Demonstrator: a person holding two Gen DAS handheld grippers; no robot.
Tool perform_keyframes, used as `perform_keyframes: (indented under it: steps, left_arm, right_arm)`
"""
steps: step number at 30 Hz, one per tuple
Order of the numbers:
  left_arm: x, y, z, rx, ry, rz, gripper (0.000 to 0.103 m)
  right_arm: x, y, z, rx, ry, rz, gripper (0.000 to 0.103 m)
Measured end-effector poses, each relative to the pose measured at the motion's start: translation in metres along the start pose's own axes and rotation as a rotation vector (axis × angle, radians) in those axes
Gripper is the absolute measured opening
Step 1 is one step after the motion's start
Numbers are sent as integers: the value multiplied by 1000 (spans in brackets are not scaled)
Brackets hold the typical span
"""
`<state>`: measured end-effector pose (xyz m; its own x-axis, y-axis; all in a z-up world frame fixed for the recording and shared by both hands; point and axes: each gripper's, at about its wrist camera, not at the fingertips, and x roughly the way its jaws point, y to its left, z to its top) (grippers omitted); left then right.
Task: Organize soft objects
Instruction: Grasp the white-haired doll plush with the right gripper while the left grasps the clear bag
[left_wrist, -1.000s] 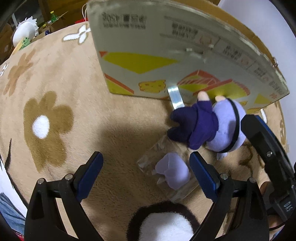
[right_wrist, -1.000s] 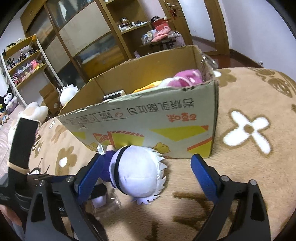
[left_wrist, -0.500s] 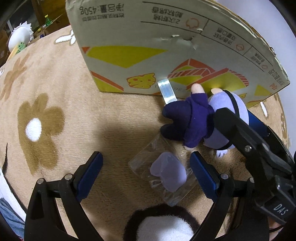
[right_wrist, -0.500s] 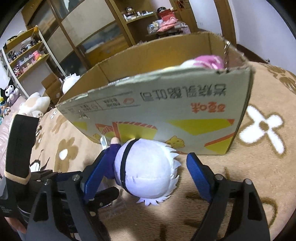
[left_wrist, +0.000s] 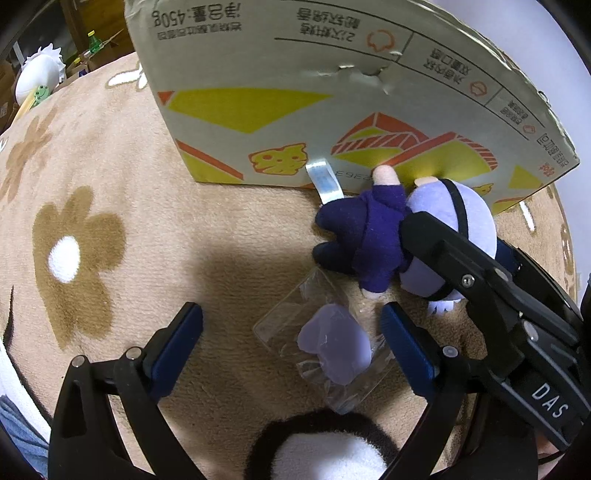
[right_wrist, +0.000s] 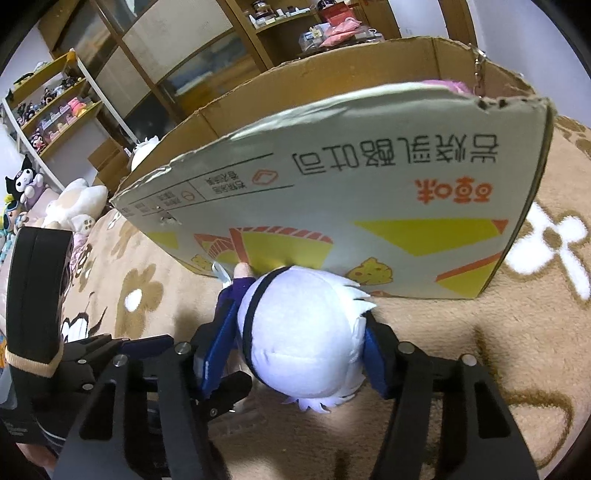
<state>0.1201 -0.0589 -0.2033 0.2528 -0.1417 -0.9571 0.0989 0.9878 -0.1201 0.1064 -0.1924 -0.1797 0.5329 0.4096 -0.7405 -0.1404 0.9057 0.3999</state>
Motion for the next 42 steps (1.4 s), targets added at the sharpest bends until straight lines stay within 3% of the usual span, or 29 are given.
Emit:
perform_keyframes:
  steps: [17,30,42]
  left_arm:
    - [-13,34,1,-75,-9,-75,95]
    - [-21,37,-1,-77,-10,-97,95]
    - [-12,14,-10,16,-3,-9,88]
  right_arm:
    - [-42,-4,-5,0,-67,-72,62]
    - [-63,-3,-9,-28,-97,-123,62]
    - [-67,-1,-10,-42,-97,-146,62]
